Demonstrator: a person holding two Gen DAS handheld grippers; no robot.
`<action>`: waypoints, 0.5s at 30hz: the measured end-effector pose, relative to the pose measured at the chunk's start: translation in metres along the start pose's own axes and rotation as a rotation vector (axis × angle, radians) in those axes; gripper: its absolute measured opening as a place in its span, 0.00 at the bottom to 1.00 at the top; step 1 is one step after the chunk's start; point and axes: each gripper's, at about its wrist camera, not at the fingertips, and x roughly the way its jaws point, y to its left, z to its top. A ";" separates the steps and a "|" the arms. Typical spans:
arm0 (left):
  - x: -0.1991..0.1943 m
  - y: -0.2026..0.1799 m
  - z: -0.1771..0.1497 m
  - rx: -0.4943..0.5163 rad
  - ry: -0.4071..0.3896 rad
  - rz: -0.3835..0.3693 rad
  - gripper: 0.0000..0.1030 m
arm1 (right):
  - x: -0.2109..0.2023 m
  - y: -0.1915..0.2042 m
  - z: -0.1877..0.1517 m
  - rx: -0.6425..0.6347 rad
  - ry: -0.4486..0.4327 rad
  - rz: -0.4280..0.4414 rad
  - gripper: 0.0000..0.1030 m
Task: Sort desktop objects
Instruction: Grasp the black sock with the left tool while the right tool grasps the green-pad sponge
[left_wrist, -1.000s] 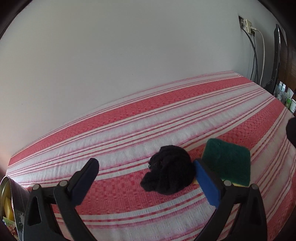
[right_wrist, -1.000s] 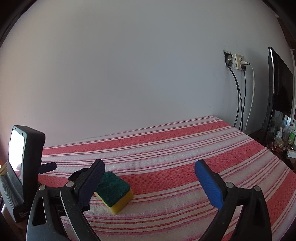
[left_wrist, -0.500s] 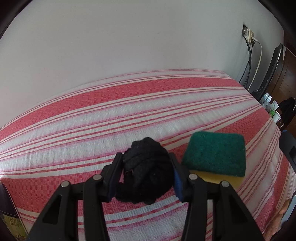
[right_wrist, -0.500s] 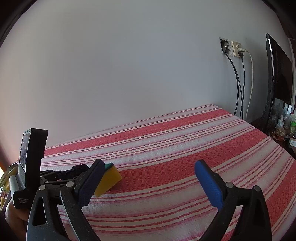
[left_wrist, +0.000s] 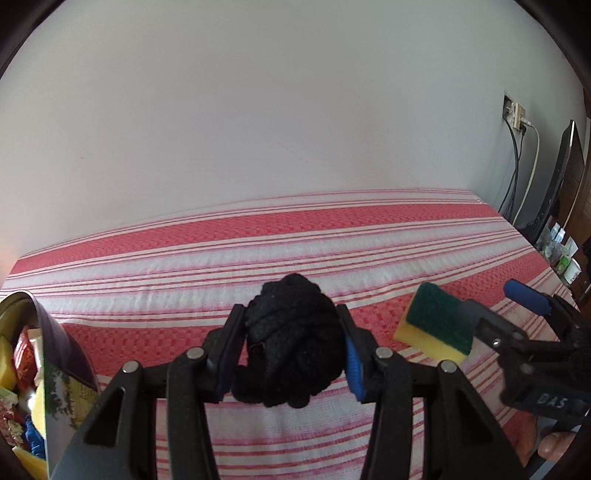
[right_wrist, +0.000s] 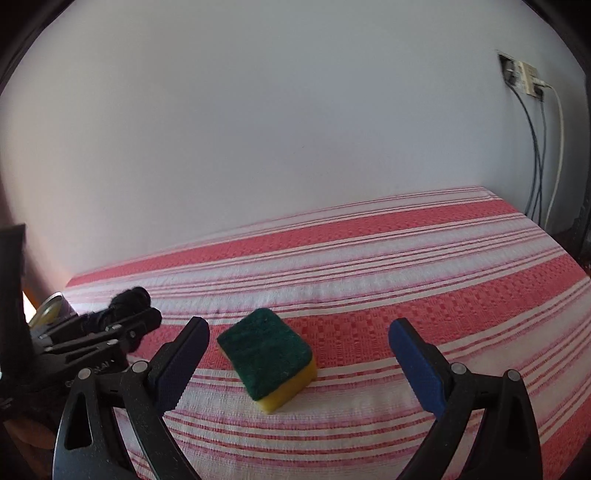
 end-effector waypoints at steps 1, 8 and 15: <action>-0.005 0.004 -0.002 0.003 -0.012 0.017 0.46 | 0.007 0.006 0.001 -0.033 0.028 -0.006 0.97; -0.023 0.021 -0.009 0.004 -0.066 0.091 0.46 | 0.056 0.042 -0.003 -0.193 0.235 -0.024 0.96; -0.026 0.027 -0.011 0.007 -0.079 0.105 0.46 | 0.066 0.048 -0.007 -0.198 0.282 -0.028 0.67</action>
